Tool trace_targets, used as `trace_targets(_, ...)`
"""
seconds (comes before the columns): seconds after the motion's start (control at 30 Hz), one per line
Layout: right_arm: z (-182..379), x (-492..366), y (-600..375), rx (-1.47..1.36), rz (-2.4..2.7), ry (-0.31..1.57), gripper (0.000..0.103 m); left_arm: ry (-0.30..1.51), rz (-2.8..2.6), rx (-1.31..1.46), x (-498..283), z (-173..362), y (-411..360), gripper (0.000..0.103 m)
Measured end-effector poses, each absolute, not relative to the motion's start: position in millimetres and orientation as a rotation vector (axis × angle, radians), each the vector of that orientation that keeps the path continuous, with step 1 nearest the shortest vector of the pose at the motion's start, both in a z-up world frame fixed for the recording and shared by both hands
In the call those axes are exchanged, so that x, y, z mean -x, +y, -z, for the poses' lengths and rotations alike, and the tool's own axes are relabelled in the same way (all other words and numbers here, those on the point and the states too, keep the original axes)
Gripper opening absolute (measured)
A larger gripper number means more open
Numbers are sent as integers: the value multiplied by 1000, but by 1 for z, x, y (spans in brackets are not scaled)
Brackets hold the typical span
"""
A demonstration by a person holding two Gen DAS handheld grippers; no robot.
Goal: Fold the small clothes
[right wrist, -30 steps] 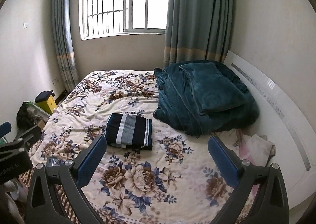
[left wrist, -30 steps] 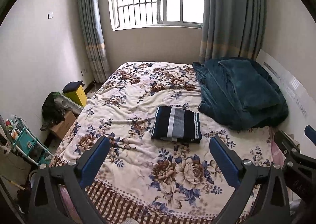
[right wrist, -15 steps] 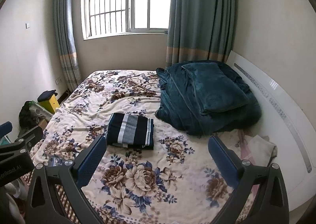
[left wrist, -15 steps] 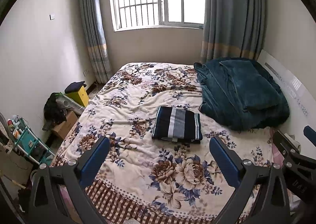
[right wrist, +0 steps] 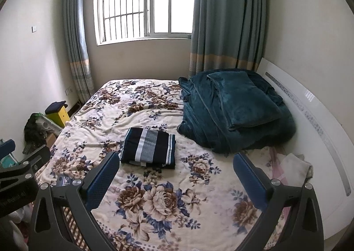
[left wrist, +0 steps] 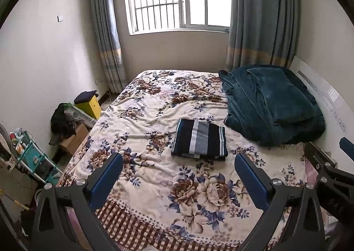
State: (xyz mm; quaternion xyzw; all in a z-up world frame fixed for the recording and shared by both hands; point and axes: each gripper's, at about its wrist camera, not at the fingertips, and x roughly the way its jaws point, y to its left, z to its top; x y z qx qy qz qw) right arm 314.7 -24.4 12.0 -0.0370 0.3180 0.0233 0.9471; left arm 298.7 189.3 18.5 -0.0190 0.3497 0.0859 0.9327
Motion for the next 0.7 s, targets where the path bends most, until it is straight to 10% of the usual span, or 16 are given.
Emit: trace_targets(0.7,-12,-318,-24,71,-49,651,103,708,-188,31,-294,-17,188,103)
